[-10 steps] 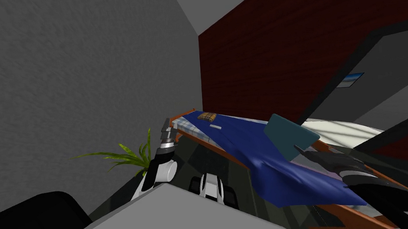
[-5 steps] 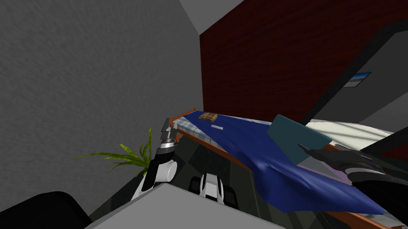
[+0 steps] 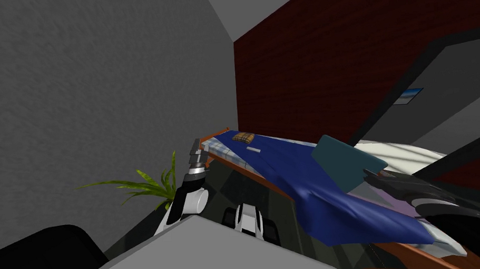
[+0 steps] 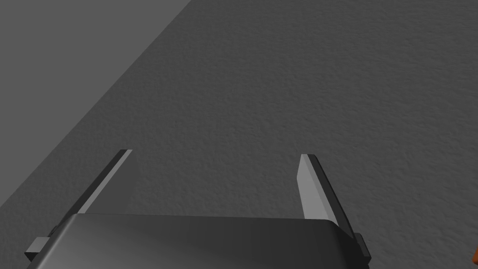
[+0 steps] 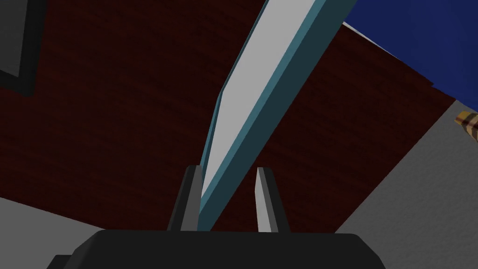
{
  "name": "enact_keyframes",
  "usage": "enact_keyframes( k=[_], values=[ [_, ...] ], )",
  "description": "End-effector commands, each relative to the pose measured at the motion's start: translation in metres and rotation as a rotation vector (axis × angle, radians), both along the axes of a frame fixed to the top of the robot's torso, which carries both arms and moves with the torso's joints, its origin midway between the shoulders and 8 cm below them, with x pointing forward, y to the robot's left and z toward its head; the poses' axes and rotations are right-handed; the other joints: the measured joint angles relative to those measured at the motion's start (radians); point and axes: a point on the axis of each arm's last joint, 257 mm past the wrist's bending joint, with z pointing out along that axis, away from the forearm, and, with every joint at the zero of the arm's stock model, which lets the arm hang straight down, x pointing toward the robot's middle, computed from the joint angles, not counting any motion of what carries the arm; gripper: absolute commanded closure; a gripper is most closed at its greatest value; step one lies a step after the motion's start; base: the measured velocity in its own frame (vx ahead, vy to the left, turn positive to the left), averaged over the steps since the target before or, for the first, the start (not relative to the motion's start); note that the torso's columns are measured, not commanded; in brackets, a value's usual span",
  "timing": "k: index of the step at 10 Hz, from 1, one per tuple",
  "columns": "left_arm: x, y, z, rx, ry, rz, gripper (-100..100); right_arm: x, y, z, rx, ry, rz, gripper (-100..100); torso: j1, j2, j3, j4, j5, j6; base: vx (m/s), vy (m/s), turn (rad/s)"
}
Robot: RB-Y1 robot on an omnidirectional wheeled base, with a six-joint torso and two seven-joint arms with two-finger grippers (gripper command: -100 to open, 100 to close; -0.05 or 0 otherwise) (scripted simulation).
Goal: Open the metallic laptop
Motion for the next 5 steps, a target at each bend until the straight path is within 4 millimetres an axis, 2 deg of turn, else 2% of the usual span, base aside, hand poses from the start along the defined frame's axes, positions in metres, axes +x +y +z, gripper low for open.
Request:
enact_keyframes(
  k=[1,4,5],
  values=[
    [0.0000,0.0000,0.0000,0.000,0.000,0.000,0,-0.0025,-0.0075,-0.0030,0.101,-0.029,0.005,100,-0.001,-0.001,0.000,-0.001,-0.001,0.000,0.006,-0.041,-0.042],
    [0.0000,0.0000,0.0000,0.000,0.000,0.000,0,-0.0036,-0.0139,-0.0016,0.211,-0.071,0.015,100,-0.003,-0.002,-0.001,-0.001,-0.001,-0.001,0.000,-0.041,-0.039],
    [0.0000,0.0000,0.0000,0.000,0.000,0.000,0,-0.0015,-0.0099,0.0001,0.185,-0.064,0.020,100,-0.002,-0.002,-0.001,-0.001,-0.001,0.000,0.002,-0.015,-0.012]
  ],
)
